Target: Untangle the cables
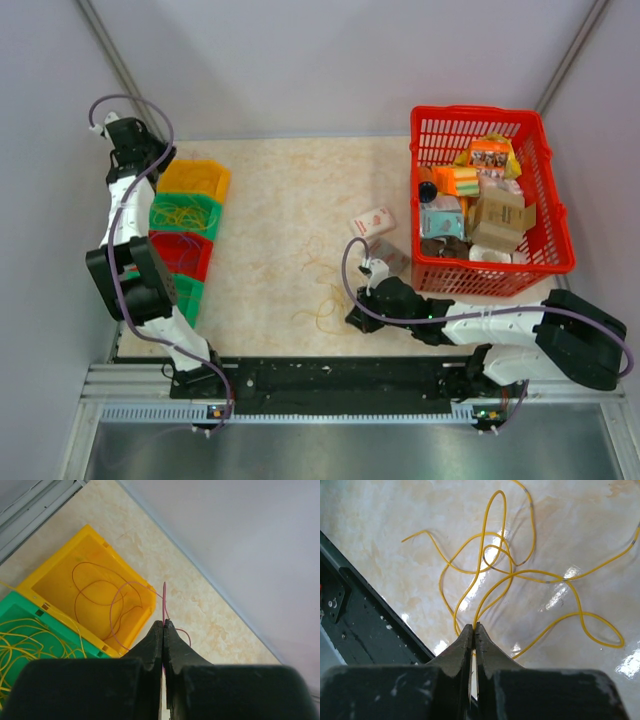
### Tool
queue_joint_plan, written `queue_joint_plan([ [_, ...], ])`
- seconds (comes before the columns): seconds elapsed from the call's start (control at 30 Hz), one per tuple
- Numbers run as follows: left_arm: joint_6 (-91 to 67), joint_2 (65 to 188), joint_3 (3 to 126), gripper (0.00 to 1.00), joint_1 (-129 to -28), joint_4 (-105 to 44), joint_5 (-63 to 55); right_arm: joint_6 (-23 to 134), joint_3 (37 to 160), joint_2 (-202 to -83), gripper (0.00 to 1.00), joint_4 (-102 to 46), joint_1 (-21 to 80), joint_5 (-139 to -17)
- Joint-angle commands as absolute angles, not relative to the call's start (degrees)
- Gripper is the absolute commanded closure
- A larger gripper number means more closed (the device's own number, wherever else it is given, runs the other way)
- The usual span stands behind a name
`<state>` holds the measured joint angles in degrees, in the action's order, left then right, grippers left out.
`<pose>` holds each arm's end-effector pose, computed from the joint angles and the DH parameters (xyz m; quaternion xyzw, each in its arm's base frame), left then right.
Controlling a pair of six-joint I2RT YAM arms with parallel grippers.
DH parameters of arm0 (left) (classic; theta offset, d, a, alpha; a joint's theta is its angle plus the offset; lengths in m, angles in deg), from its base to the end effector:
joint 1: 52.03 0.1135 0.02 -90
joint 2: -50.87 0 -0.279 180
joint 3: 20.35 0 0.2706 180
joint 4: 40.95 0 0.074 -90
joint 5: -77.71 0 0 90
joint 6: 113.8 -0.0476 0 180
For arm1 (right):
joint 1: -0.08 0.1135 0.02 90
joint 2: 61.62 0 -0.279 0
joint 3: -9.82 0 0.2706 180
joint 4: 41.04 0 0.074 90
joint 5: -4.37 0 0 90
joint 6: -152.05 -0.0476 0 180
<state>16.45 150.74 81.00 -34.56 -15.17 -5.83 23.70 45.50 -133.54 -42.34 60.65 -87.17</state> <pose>0.4298 0.1296 0.3454 -0.3781 0.7493 -0.1534 0.5216 0.1246 0.2183 0.1491 -0.1648 0.8713 0.3435 0.3095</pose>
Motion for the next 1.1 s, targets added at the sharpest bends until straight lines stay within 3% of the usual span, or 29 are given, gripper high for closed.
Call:
queue_joint_plan([
  [0.0,17.6,150.9,83.9,1.0,-33.9,-21.3,-4.0,24.8,46.7,-134.6,1.0,-45.3,60.4,-86.7],
  [0.3,21.7,151.1,83.8,1.0,-31.7,-24.5,-3.9,24.9,47.2,-135.3,1.0,-45.5,60.4,-86.3],
  [0.77,23.1,154.6,85.1,1.0,-29.5,-27.7,5.6,25.0,47.1,-135.3,1.0,-45.7,60.4,-86.2],
  [1.07,20.9,153.8,73.8,1.0,-28.6,-32.4,3.6,25.0,47.8,-136.3,1.0,-45.5,60.5,-86.0],
])
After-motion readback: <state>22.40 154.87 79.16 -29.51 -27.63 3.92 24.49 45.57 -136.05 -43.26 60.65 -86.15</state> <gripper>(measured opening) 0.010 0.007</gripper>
